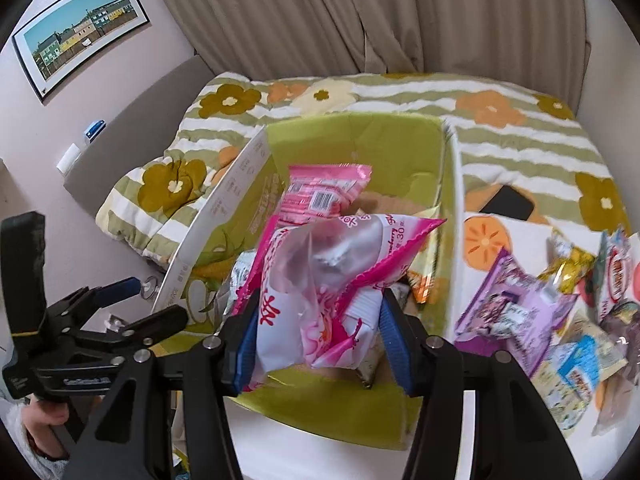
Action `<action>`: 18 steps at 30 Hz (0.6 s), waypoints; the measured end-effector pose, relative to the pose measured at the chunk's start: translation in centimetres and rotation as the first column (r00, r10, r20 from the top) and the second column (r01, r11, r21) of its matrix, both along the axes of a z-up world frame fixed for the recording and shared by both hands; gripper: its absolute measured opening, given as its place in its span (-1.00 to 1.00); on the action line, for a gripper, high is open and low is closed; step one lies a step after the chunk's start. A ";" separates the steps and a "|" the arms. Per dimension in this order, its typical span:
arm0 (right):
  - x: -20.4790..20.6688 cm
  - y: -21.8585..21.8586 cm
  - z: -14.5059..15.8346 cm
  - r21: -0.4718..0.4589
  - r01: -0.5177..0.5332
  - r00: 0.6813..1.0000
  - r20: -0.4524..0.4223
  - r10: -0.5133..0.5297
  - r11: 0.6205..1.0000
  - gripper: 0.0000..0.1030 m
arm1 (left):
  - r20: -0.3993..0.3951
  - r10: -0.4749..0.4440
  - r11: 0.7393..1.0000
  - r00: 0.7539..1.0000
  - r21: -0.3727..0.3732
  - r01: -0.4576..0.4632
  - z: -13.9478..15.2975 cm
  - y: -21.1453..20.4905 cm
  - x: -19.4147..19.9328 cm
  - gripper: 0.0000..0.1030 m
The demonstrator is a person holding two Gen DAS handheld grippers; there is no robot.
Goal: Organize snacks
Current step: 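Carry the green packet into the box with the left tool while the right tool drops the pink-white bag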
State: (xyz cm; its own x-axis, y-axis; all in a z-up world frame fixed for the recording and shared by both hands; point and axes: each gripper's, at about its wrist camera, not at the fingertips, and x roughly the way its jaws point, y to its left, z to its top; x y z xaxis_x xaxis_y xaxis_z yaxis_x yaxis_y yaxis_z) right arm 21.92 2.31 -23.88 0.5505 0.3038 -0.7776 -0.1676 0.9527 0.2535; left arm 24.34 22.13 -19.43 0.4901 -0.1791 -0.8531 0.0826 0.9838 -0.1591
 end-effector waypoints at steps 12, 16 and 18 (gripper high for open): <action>-1.7 1.5 -1.1 0.000 -0.065 0.995 0.074 0.065 0.998 0.99 | 0.009 0.066 0.998 0.998 0.015 -0.066 0.5 1.2 -1.6 0.98; -2.3 1.3 -0.9 -0.016 -0.076 0.995 0.065 0.077 0.997 0.99 | 0.006 0.074 0.997 0.997 0.013 -0.074 0.6 0.9 -2.1 0.98; -2.5 1.3 -0.5 -0.018 -0.075 0.995 0.061 0.076 0.997 0.99 | 0.012 0.077 0.997 0.997 0.010 -0.077 1.1 0.8 -2.4 0.98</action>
